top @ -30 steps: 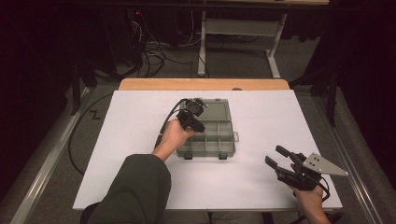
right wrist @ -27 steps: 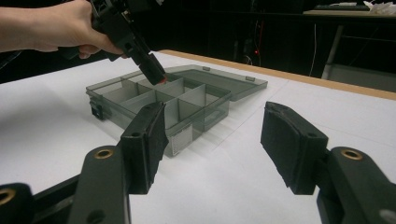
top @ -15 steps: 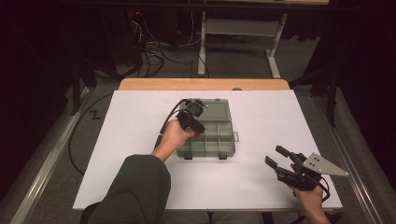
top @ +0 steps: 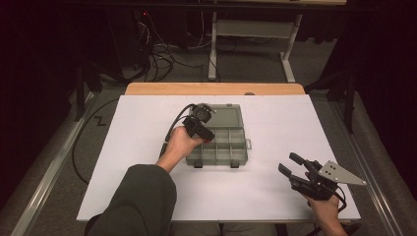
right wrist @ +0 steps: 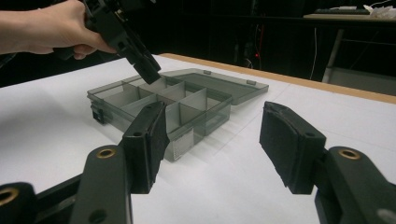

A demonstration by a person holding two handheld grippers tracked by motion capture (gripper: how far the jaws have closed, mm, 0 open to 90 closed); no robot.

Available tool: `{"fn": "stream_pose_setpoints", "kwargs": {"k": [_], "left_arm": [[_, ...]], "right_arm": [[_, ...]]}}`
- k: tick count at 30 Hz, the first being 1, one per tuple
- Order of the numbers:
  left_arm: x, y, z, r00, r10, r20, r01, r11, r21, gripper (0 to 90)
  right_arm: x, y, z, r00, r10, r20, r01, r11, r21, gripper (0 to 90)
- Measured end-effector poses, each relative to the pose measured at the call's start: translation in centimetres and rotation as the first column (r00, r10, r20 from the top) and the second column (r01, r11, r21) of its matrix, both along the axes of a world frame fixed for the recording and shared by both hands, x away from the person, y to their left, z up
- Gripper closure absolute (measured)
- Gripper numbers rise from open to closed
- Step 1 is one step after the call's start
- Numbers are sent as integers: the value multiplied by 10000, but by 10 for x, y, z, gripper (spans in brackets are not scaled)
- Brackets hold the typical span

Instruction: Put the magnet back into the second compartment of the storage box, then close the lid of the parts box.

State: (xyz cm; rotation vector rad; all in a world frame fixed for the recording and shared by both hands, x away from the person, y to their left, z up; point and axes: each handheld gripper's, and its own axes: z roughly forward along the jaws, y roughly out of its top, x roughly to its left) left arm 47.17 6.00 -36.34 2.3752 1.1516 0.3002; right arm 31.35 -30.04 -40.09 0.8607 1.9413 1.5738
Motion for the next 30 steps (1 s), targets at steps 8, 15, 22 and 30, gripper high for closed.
{"fn": "stream_pose_setpoints", "kwargs": {"k": [8, 15, 22, 30], "left_arm": [[-5, 2, 3, 10000, -44, 55, 44, 10000, 14, 445], [-12, 6, 3, 9998, -81, 177, 83, 9999, -143, 436], [-19, 11, 6, 9994, -169, 304, 177, 9994, -286, 427], [-27, 14, 7, 9988, -203, 445, 220, 9990, -390, 426]], "right_arm": [[2, 1, -1, 9999, -149, -79, 148, 9998, -109, 445], [3, 3, -1, 9999, -129, -78, 128, 9998, -163, 445], [4, 4, -1, 9997, -175, -151, 172, 9997, -191, 442], [5, 4, -2, 9994, -148, -329, 145, 9999, -89, 451]]}}
